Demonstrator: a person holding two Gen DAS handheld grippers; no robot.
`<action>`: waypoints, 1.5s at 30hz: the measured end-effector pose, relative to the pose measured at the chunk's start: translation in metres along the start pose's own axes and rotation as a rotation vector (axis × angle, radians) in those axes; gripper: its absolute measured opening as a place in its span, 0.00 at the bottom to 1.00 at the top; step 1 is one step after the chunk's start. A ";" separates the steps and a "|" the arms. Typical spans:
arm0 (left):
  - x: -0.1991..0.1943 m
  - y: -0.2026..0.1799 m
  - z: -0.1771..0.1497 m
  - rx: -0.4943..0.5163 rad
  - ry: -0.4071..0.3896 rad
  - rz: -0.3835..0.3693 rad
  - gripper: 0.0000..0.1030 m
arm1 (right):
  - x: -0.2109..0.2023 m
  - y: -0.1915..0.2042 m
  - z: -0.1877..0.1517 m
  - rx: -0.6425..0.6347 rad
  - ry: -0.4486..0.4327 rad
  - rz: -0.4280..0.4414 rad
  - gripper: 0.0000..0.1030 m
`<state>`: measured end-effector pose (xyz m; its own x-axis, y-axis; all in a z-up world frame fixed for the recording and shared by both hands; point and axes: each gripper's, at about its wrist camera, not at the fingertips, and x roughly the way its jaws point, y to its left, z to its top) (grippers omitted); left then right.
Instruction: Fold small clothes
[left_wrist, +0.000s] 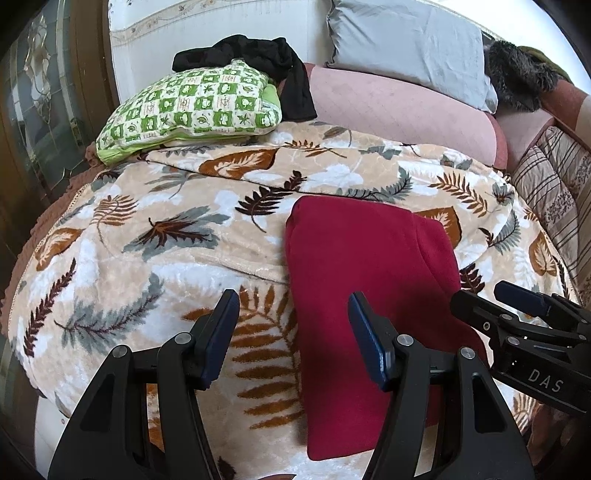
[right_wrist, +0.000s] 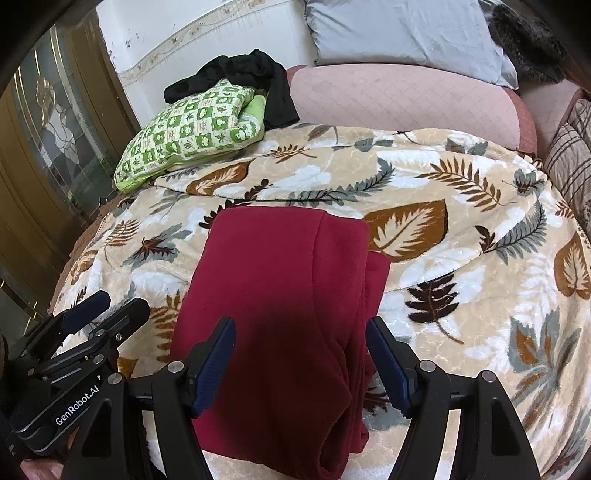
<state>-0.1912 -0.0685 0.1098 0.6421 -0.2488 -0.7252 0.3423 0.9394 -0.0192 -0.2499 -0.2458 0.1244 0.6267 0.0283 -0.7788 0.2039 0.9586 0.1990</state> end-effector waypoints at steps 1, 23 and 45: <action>0.000 0.000 0.000 0.000 0.001 0.000 0.59 | 0.001 0.000 0.000 -0.001 0.001 0.001 0.68; 0.006 -0.003 -0.001 0.013 0.007 -0.006 0.59 | 0.008 0.001 -0.001 0.000 0.016 -0.003 0.68; 0.010 -0.006 0.001 0.024 0.016 -0.013 0.59 | 0.014 0.000 0.000 0.005 0.032 -0.008 0.69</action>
<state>-0.1866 -0.0772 0.1032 0.6262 -0.2566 -0.7362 0.3671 0.9301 -0.0119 -0.2417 -0.2454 0.1135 0.6006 0.0298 -0.7990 0.2127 0.9573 0.1957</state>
